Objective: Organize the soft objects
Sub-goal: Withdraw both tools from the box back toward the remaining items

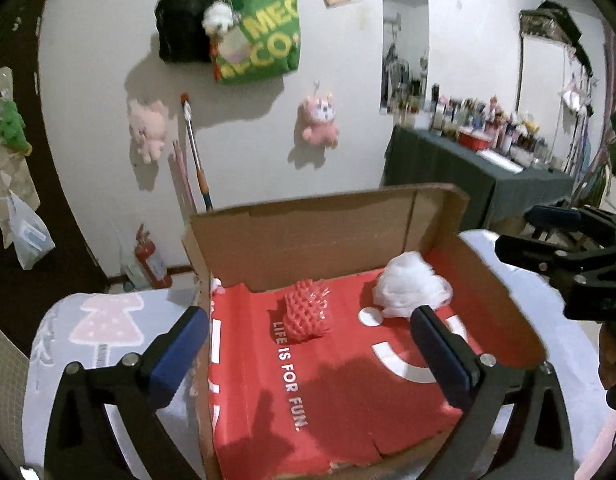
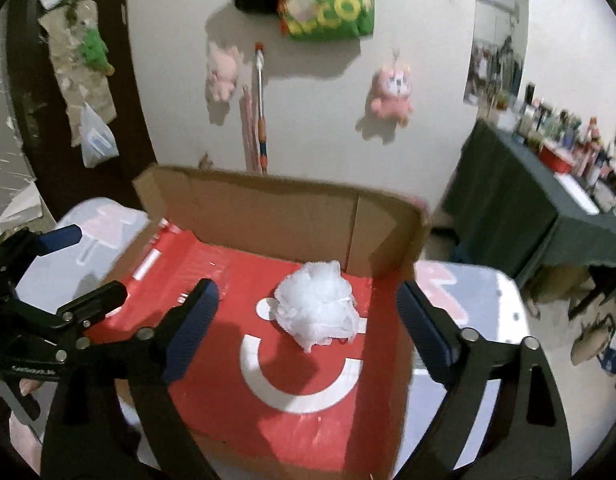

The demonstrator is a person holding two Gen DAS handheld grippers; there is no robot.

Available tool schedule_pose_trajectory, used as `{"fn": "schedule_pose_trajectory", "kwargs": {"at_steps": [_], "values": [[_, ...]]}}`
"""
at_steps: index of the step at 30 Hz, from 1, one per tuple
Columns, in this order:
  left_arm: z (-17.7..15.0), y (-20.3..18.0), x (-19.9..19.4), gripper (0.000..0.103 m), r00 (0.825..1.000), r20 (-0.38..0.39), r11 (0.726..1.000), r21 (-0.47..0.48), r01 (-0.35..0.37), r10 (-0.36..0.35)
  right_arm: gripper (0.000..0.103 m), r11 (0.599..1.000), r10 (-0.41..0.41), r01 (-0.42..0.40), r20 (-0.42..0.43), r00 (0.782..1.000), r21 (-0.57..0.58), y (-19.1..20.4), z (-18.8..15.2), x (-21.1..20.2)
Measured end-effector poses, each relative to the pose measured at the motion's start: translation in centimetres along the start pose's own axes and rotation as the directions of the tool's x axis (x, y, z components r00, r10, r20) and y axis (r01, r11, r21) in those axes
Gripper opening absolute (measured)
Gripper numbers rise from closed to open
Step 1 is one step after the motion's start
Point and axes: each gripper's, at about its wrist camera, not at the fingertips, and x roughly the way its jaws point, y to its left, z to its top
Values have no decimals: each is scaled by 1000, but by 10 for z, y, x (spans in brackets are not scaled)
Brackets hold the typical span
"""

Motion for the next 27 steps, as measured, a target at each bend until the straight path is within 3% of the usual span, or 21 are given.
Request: {"fn": "schedule_pose_trajectory", "kwargs": {"at_steps": [6, 14, 20, 23, 27], "values": [[-15, -11, -58, 103, 992, 129, 1000, -10, 8, -7, 92, 1000, 24, -22, 106, 994, -17, 11, -20, -69], [-56, -21, -122, 103, 968, 251, 999, -30, 17, -9, 92, 996, -24, 44, 254, 967, -74, 32, -80, -139], [-98, -29, -161, 103, 940, 342, 999, -32, 10, 2, 93, 993, -32, 67, 330, 944, -95, 51, -132, -175], [-123, -40, -176, 103, 924, 383, 1000, -7, -17, 18, 100, 989, -43, 93, 375, 926, -115, 66, -160, -189], [-154, -48, -184, 103, 920, 392, 1000, -10, -10, 13, 100, 986, -48, 108, 402, 915, -128, 82, -190, -194]]}}
